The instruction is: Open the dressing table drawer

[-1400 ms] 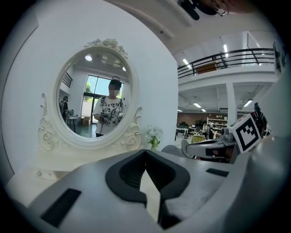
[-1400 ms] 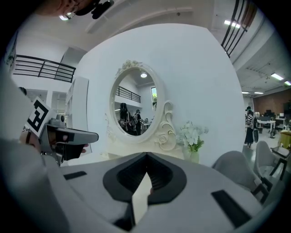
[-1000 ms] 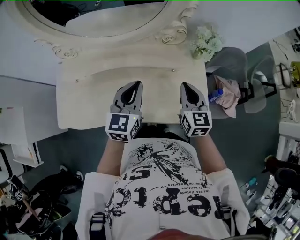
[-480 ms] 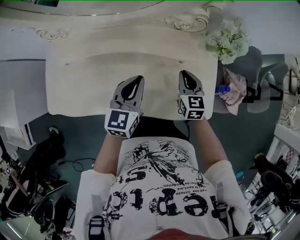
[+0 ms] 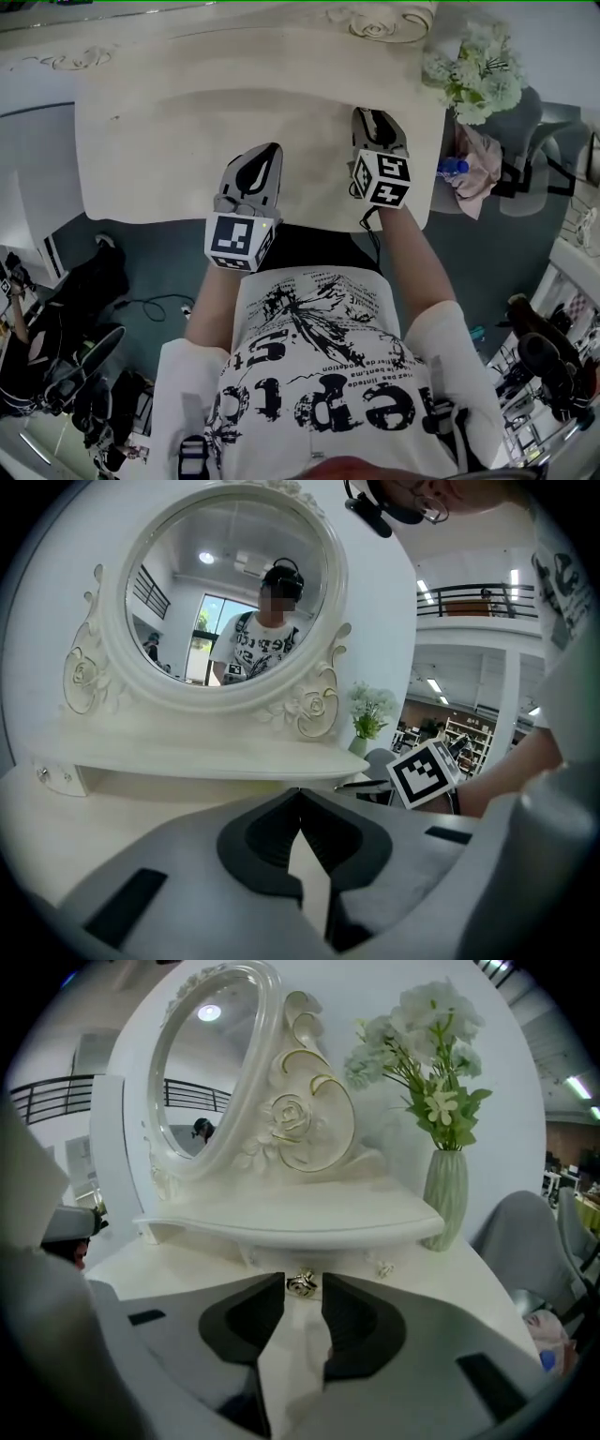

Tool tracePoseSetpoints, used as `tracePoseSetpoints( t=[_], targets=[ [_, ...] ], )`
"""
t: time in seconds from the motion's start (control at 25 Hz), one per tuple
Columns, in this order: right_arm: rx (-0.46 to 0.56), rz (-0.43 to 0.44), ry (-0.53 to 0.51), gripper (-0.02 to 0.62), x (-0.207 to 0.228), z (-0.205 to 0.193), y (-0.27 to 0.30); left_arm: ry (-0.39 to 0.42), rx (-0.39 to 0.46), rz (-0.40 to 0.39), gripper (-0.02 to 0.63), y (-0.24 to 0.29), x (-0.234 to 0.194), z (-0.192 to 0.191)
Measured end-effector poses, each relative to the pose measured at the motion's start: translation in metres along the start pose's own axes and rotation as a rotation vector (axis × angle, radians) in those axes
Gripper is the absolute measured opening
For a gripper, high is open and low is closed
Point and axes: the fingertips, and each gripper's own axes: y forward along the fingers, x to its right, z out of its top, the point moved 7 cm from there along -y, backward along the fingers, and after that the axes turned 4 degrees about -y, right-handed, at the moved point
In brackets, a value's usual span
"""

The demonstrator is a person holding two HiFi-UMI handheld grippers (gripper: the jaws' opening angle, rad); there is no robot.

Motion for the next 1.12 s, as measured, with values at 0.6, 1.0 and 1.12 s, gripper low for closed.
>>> tracePoseSetpoints(
  t=[0.6,1.0,1.12],
  targets=[
    [-0.038,0.002,0.014,0.107,-0.002,0.001,-0.001,0.035,-0.010,-0.003,0.018,-0.001,0.004,0.004],
    [-0.061,-0.011,0.042,0.106,-0.014,-0.017,-0.023,0.051,-0.020,-0.035,0.019,-0.009,0.004,0.001],
    [-0.069,-0.014,0.049,0.106,-0.018,-0.020,-0.028,0.066,-0.019,-0.047,0.018,-0.012,0.004,0.004]
  ],
)
